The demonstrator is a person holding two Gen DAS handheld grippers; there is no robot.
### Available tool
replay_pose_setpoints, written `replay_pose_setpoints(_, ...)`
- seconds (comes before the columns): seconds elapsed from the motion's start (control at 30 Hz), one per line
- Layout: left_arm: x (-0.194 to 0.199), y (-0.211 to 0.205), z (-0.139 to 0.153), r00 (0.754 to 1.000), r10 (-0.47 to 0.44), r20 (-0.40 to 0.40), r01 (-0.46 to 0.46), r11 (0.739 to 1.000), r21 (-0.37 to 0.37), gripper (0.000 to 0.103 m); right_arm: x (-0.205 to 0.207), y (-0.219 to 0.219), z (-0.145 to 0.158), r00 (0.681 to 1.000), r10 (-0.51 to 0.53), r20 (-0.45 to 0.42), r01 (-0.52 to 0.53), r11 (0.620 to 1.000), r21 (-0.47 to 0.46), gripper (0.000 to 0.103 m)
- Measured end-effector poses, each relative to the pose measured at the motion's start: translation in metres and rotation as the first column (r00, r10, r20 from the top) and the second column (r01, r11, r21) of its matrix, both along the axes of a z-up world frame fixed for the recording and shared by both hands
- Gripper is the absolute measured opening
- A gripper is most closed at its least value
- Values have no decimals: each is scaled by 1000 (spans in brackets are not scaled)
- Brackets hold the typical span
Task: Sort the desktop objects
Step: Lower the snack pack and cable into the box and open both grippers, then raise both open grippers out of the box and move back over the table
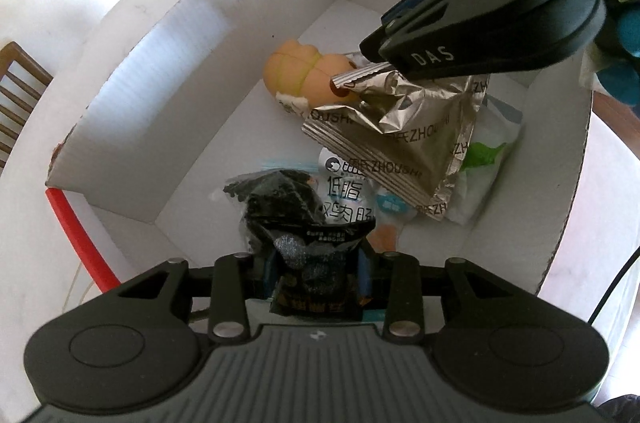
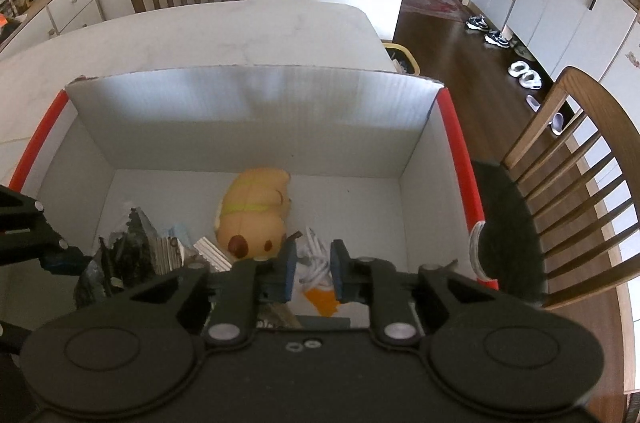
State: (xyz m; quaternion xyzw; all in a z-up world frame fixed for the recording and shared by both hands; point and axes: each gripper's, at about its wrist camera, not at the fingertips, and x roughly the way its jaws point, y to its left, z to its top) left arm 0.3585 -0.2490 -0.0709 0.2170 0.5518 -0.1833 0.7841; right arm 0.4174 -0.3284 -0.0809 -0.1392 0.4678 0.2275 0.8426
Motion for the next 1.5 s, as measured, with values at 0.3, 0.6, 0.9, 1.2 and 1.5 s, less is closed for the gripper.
replay_pose_setpoints(0.3, -1, 4, 4, 1000, 23, 15, -22, 1000, -12, 61, -1, -2, 5, 1000, 11, 1, -11, 1000, 9, 33)
replay_pose_setpoints(0.6, -7, 5, 20, 998, 55, 38, -53, 997, -47, 71, -3, -8, 21, 1000, 13, 9, -14, 999, 35, 40)
replay_pose_setpoints(0.9, -14, 10, 43, 993, 99, 70, -92, 991, -97, 81, -13, -17, 40, 999, 42, 4, -42, 997, 71, 54)
replay_pose_setpoints(1.2, -32, 19, 53, 987, 128, 95, -110, 979, -173, 85, -30, -27, 60, 998, 57, 17, -59, 990, 125, 74)
replay_pose_setpoints(1.5, -55, 34, 68, 980, 141, 139, -108, 969, -223, 103, -46, -29, 76, 998, 39, 43, -45, 986, 159, 98)
